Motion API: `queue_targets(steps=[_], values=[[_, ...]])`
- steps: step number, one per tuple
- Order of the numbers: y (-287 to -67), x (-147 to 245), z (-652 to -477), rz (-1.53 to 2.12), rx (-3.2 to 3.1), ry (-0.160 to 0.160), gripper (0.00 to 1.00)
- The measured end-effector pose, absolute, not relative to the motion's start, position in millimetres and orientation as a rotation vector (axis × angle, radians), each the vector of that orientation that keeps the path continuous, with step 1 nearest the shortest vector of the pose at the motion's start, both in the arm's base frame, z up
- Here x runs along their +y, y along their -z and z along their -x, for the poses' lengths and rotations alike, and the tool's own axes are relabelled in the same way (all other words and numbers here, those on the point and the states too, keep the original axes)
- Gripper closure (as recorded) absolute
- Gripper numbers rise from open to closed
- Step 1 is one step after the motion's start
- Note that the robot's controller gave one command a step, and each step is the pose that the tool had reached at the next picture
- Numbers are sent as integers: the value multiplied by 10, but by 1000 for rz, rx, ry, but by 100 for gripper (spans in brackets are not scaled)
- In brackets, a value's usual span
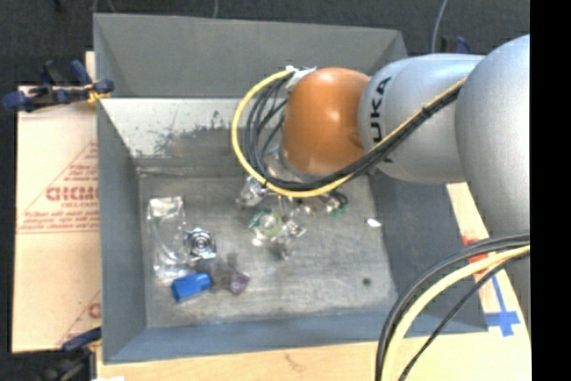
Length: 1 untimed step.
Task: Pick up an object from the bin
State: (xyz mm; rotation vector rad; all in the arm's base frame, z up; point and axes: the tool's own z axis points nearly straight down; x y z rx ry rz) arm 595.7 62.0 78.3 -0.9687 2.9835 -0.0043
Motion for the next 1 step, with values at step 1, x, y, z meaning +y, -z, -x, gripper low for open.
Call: queue_targets(steps=[1], values=[[-801,633,-5975,963,2976,3,100]])
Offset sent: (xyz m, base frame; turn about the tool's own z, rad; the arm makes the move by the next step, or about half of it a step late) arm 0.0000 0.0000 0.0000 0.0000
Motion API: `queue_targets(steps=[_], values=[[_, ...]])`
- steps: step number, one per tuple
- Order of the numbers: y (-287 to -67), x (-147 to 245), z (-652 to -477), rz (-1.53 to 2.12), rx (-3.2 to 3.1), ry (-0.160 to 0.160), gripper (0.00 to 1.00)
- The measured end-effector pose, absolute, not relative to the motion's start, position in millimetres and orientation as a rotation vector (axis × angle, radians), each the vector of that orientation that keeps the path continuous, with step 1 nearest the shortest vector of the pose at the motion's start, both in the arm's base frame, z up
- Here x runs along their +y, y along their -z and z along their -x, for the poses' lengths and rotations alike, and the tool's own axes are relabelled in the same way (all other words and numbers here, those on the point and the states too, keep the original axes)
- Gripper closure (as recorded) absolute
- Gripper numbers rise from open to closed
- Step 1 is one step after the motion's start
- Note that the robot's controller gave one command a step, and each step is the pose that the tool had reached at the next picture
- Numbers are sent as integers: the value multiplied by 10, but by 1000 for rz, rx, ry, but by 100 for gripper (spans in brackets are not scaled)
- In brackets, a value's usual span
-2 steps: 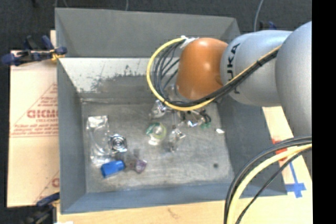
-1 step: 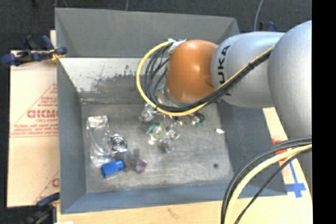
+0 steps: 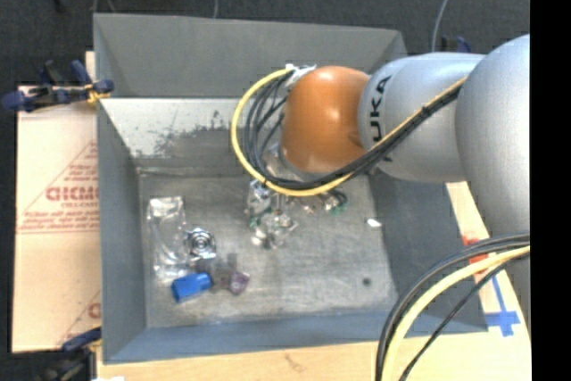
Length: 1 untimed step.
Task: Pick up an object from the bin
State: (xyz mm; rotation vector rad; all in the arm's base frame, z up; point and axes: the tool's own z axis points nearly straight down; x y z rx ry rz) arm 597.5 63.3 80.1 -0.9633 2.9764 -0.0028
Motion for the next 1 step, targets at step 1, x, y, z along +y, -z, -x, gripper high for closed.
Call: queue_targets(steps=[1], values=[[-2564,381,-5627,1333,2834,7,100]])
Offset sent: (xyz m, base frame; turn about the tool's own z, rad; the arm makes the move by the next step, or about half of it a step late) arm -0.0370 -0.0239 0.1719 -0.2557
